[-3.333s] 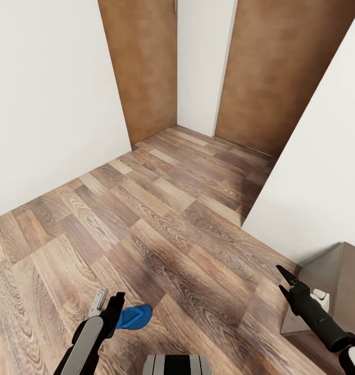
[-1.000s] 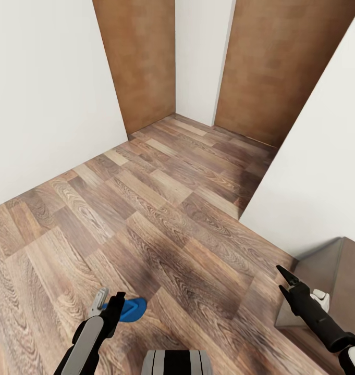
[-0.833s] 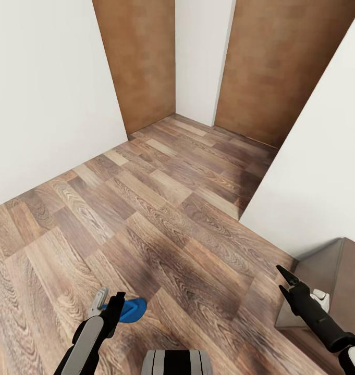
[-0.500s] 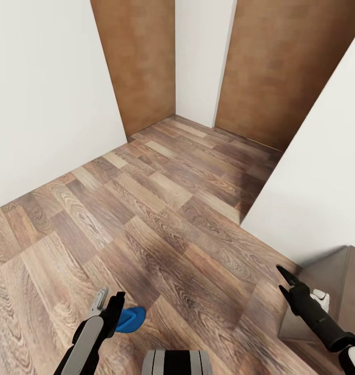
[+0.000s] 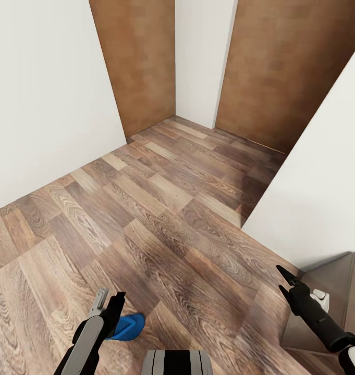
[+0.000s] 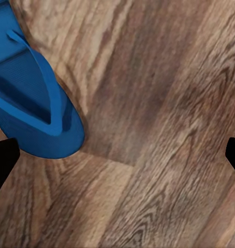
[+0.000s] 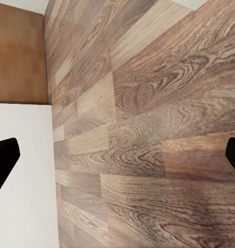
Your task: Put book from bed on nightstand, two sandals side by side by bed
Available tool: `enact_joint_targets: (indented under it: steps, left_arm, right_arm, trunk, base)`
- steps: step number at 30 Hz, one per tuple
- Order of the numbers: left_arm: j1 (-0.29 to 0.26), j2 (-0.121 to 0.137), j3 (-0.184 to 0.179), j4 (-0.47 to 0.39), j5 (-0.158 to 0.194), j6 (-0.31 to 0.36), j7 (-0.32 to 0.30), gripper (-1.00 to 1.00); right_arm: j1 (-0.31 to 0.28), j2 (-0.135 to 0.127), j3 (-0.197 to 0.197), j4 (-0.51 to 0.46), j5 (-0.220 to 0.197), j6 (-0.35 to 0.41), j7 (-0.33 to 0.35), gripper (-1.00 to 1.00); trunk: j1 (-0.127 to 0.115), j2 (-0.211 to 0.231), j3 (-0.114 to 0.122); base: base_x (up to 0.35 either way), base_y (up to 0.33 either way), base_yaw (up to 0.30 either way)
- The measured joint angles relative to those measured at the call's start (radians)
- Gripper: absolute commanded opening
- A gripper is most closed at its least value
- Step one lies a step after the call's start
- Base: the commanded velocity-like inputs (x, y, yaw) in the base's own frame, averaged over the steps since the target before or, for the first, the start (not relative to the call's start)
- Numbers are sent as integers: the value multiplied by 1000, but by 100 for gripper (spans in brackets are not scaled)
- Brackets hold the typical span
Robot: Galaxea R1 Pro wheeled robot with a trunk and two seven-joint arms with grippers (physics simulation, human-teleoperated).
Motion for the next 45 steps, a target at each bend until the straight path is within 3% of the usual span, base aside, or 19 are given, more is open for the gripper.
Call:
enact_joint_targets:
  steps: [7,15,22,28,39,45]
  left_arm:
    - [0,-1,0,0,0,0,1,100]
    - [0,-2,0,1,0,0,1,100]
    - [0,-2,0,1,0,0,1,100]
    - [0,-2,0,1,0,0,1,100]
    - [0,-2,0,1,0,0,1,100]
    - [0,-2,0,1,0,0,1,100]
  right_arm:
    - [0,-1,-1,-1,0,0,0,100]
    - [0,-1,-2,-1,-9,0,2,100]
    - [0,-2,-2,-1,-11,0,2,100]
    - [0,-2,-2,-1,-11,0,2,100]
    - [0,-1,-2,-1,-11,0,2,100]
    - [0,-1,-2,-1,-11,0,2,100]
  trunk:
    - [0,0,0]
    - [4,-2,-31]
    - [4,-2,-31]
    - [6,-3,-54]
    - [6,-3,-54]
    - [9,-5,-77]
  base:
    - [0,0,0]
    - [0,0,0]
    - [0,0,0]
    - [0,0,0]
    - [0,0,0]
    - [0,0,0]
